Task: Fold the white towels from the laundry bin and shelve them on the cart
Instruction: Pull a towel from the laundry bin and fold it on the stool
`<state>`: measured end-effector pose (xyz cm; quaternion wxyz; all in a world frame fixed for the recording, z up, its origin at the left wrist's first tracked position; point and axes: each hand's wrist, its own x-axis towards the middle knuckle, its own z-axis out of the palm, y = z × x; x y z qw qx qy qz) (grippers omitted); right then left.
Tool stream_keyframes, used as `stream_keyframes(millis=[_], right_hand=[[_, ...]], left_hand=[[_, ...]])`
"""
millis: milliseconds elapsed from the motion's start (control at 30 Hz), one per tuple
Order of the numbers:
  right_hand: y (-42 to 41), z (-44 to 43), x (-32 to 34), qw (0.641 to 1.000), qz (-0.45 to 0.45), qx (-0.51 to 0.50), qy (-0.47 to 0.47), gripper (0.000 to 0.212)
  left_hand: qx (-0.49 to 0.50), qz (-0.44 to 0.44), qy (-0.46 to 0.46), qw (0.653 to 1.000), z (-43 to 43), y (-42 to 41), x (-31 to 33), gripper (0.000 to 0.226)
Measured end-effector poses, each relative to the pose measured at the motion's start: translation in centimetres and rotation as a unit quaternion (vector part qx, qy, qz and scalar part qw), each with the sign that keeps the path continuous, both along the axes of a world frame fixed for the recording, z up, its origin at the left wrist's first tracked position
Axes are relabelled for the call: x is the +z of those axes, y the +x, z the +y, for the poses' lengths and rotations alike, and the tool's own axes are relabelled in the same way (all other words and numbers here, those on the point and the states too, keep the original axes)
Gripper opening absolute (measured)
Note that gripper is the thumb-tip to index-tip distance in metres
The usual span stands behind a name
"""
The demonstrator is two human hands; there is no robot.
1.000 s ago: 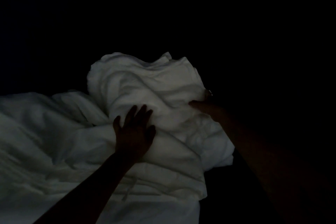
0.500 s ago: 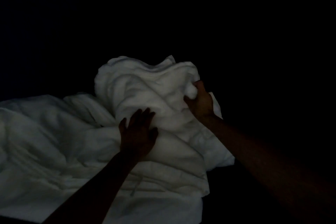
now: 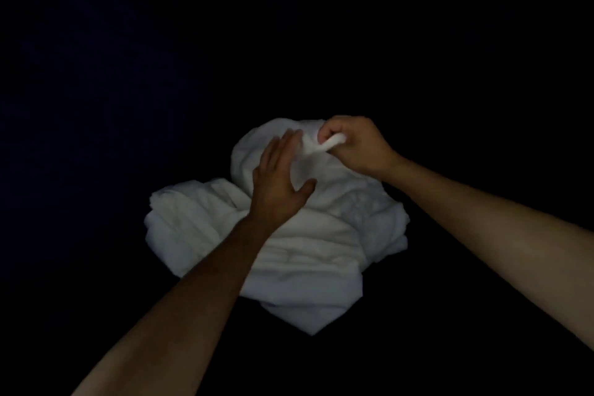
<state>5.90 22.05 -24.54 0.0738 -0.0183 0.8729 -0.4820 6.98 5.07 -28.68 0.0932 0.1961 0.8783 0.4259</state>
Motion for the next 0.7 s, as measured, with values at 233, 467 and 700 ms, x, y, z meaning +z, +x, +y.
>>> stream_keyframes(millis=[233,467,700], right_hand=[[6.8,0.3,15.8,0.997,0.035,-0.012,0.064,0.008],[13.6,1.9,29.4,0.987,0.022,-0.094,0.132,0.015],[18.8,7.2,44.4,0.937,0.158,-0.222,0.220,0.006]], left_hand=[[-0.138,-0.009,-0.021,0.990,0.3,1.0,14.3,0.071],[-0.172,0.111,-0.007,0.979,3.4,5.1,26.6,0.053],[-0.161,0.096,0.049,0.981,9.1,9.8,44.5,0.024]])
